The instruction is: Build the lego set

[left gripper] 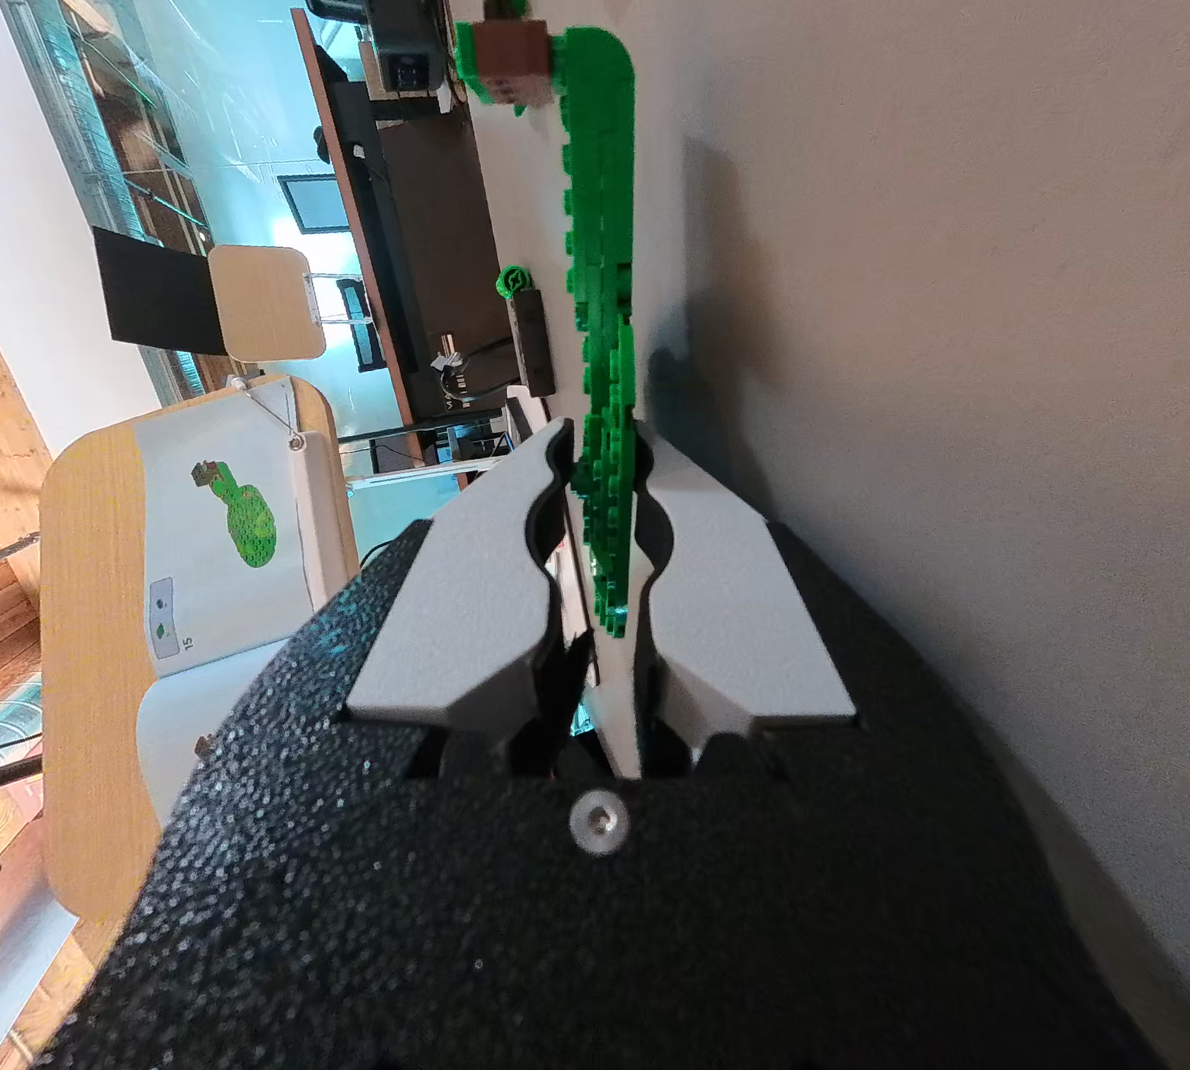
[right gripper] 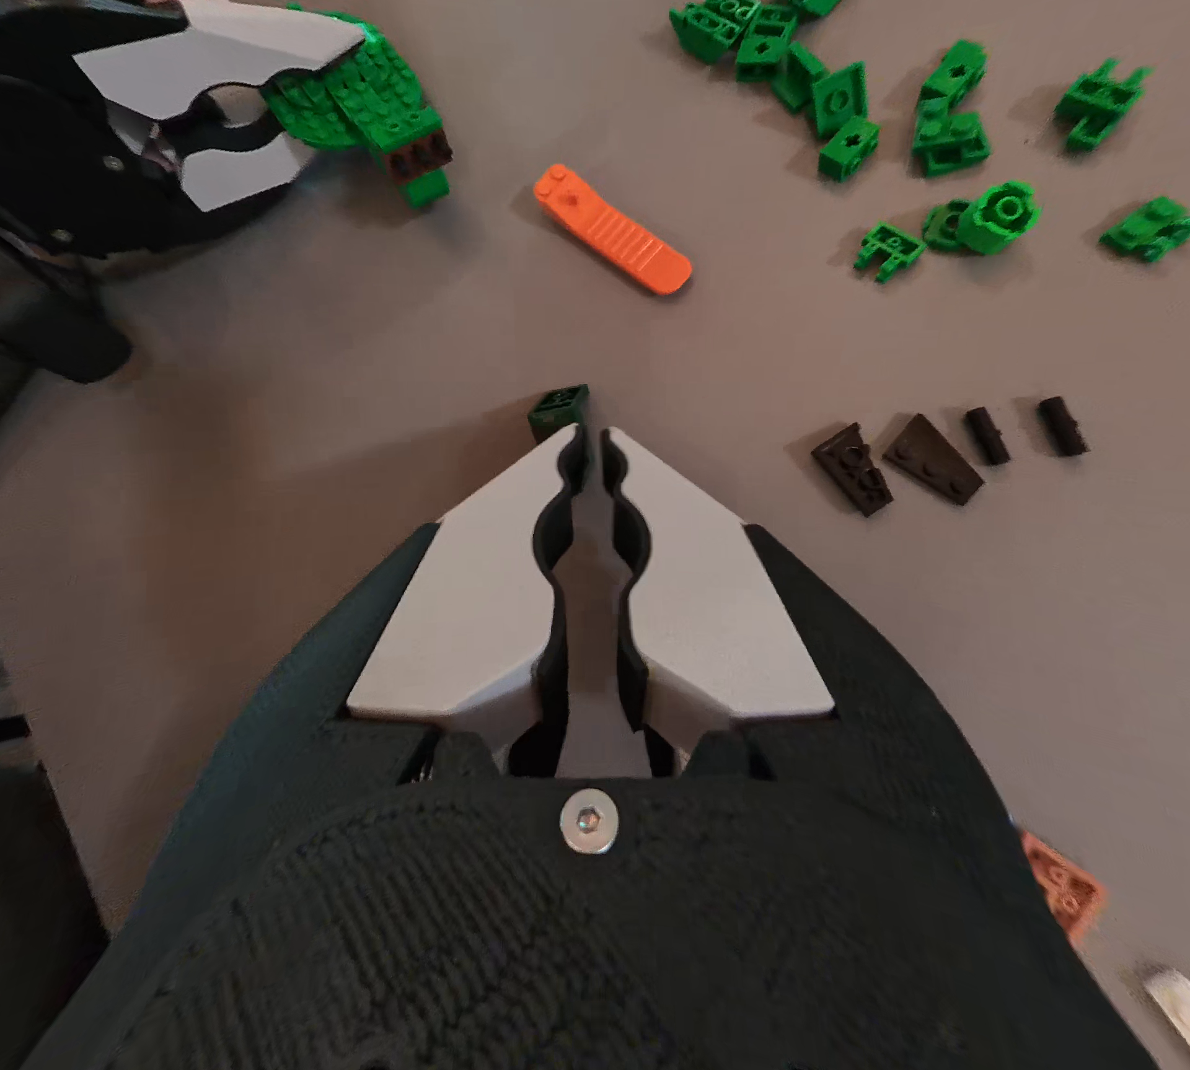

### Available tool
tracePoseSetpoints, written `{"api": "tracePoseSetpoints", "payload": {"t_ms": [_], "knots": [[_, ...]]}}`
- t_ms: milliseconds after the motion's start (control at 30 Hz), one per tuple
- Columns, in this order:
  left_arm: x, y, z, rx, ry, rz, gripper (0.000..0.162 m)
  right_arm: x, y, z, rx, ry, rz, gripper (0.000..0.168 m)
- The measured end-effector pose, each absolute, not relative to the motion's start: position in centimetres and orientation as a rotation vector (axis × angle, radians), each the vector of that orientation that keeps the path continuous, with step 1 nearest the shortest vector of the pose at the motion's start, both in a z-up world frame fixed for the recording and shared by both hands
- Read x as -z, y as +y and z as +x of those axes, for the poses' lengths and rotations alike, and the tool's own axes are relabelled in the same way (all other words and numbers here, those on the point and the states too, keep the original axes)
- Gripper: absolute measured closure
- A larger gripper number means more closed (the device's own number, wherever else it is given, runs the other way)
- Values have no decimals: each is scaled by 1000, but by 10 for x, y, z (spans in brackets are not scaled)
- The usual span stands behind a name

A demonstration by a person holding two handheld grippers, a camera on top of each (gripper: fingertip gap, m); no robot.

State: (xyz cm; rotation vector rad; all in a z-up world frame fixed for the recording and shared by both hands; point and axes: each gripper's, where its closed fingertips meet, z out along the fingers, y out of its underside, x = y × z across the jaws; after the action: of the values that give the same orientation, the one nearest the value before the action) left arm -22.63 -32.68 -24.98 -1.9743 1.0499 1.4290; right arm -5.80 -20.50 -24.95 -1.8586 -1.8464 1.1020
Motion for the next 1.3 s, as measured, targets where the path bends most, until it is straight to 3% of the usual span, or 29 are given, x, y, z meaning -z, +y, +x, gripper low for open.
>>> {"api": "tracePoseSetpoints", "payload": {"t_ms": [133,233,333,500,567,767,1033,1300], "knots": [[249,-327,-226,-1430,1051,-1973,149,247,-207,-49,-1156,-1775,-2000,139],[249,-327,-226,-1433,1056,-1972,149,250,-214,-44,-1264,-1720,-2132,132],[250,-327,-225,-1429,1059,-1972,149,253,-217,-45,-1369,-1650,-2196,133],[250,-326,-224,-1426,1062,-1973,148,260,-219,-48,-1391,-1629,-2219,161],[250,-326,-224,-1430,1065,-1971,148,260,-223,-50,-1369,-1679,-2165,163],[249,-324,-219,-1425,1081,-1952,149,225,-233,-70,-1292,-1782,-1633,165],[228,-313,-182,-1385,1163,-1706,149,148,-265,-80,-657,-1720,-485,165],[244,-311,-158,-1251,1307,-1688,149,167,-298,-90,-345,-1848,-76,165]]}}
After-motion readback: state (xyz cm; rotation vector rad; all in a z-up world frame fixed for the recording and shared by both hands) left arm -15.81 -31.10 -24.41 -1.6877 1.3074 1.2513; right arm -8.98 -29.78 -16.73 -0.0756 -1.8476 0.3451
